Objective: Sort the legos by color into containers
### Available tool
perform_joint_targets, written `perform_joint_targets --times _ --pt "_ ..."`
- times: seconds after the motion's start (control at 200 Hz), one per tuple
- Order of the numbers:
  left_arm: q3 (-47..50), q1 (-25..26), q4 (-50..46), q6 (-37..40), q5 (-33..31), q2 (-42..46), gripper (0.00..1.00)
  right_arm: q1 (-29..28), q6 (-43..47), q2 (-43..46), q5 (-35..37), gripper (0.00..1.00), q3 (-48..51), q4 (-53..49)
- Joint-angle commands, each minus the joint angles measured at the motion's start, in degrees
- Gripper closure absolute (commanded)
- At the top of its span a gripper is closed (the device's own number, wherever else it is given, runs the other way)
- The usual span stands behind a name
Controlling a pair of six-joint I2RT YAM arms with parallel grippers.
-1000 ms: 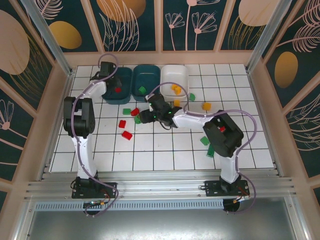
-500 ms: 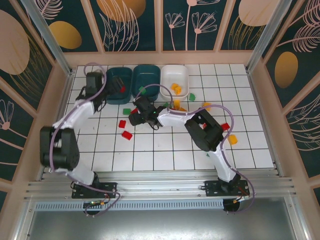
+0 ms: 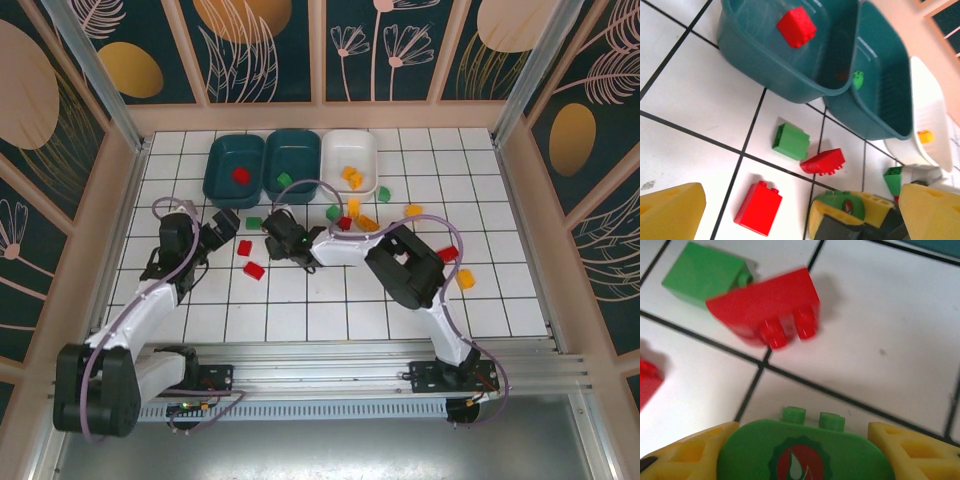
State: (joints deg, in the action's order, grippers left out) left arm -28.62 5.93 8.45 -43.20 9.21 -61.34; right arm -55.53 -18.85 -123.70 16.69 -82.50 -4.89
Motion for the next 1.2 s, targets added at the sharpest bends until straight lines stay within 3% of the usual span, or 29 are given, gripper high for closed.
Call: perform_joint_targets --times 0.0,0.12,0.305,0.51,0.651,0.821,1.026,1.196 --pt "2.11 0.04 0.59 -0.31 0.60 3.82 0.01 -0.50 -2.24 7.65 4.22 0.62 3.52 3.70" --pt "4.47 0.04 0.44 -1.19 2.14 6.67 0.01 0.42 -0.75 10.90 5.56 0.62 4.20 4.60" --pt "8.13 0.04 1.22 -3.65 5.54 8.99 0.01 5.16 2.14 8.39 4.43 0.61 -0.91 5.14" --pt "10.46 0.04 0.92 -4.06 8.62 11.16 0.01 11.29 2.33 0.25 -1.57 0.57 -14.01 1.25" --pt "8.26 0.04 -2.25 -0.77 9.34 10.90 0.02 12.47 3.08 -4.90 -3.69 0.55 -23.84 -1.93" --pt "7.22 0.04 -1.52 -0.66 11.16 9.76 0.02 13.32 2.28 -12.98 -0.56 0.30 -38.74 -12.02" --pt "7.08 0.04 -0.23 -1.18 13.07 9.82 0.02 13.19 5.30 -5.53 2.62 0.23 -35.31 -10.06" --pt "8.26 0.04 1.91 -1.68 15.71 10.14 0.01 13.30 6.02 10.66 5.15 0.23 -14.34 -3.30"
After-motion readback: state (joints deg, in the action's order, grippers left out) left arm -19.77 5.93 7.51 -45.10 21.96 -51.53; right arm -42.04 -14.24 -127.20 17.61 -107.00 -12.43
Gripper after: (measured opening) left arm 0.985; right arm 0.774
